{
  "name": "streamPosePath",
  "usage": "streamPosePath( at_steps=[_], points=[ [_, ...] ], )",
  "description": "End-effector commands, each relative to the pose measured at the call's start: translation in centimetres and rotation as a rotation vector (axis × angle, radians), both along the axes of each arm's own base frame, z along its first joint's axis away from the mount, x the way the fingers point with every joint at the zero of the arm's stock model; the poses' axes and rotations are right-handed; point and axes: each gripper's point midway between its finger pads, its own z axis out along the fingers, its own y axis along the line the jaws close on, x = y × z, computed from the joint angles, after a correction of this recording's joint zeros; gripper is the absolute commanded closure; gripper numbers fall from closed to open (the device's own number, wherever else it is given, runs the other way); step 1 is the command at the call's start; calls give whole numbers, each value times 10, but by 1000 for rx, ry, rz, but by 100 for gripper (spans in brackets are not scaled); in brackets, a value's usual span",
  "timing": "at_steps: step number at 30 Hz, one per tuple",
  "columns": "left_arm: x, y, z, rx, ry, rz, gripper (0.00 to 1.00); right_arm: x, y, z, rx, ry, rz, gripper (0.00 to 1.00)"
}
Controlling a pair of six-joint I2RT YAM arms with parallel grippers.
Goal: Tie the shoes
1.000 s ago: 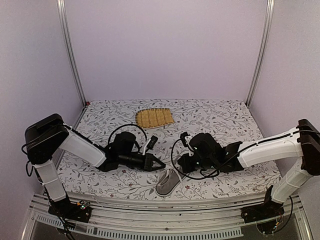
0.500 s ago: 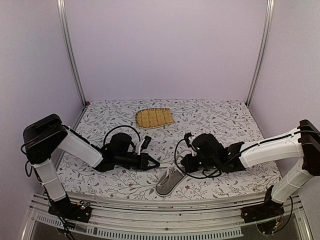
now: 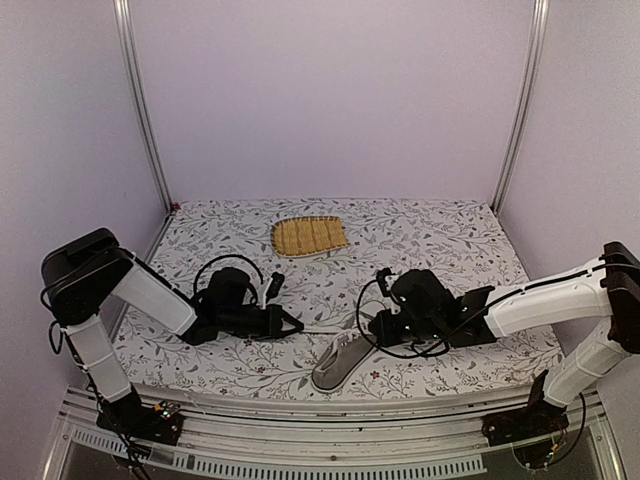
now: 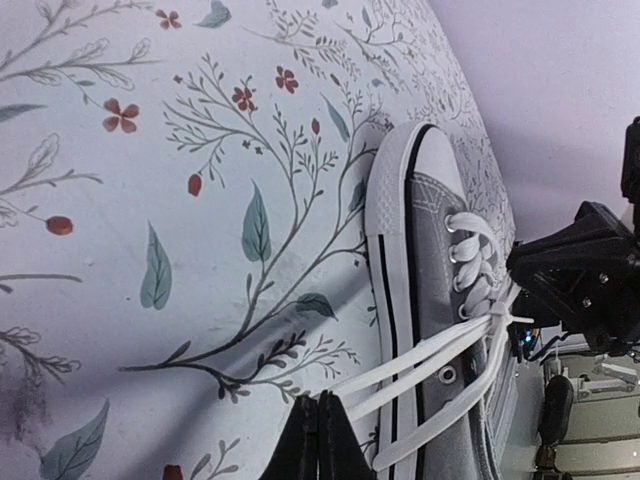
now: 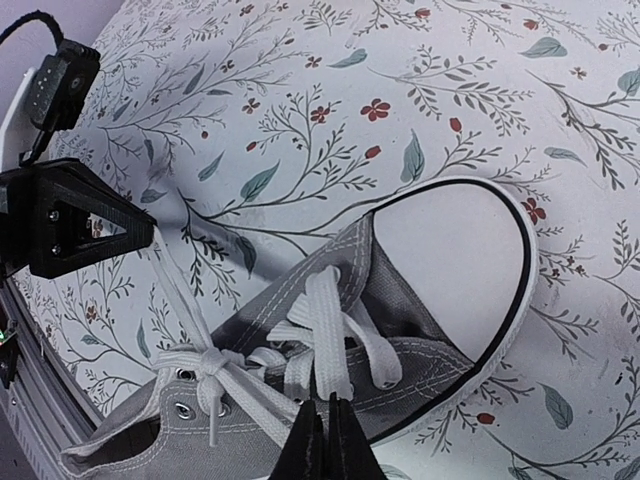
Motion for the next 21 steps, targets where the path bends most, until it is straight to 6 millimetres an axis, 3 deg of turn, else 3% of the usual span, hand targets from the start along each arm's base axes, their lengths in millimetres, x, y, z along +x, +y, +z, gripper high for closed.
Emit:
streamPosePath(
  at_steps=[1,8,16,17,19,21],
  points=[
    [12,16,1,6,-13,71,100,3,-14,3,6,5,-44,98],
    [12,20,-3,15,-10,83,100,3,-22,0,10,20,-63,98],
    [10,14,3,-9,-42,25,100,0,-15,8,60,11,-12,96],
    [9,11,8,-18,-58,11,96,0,-13,12,68,4,-1,91],
    [11,10,20,-30,-103,0,70,1,-15,20,73,-17,6,73],
    [15,12,33,-17,-162,0,56,1,-19,30,79,-43,0,56]
  ],
)
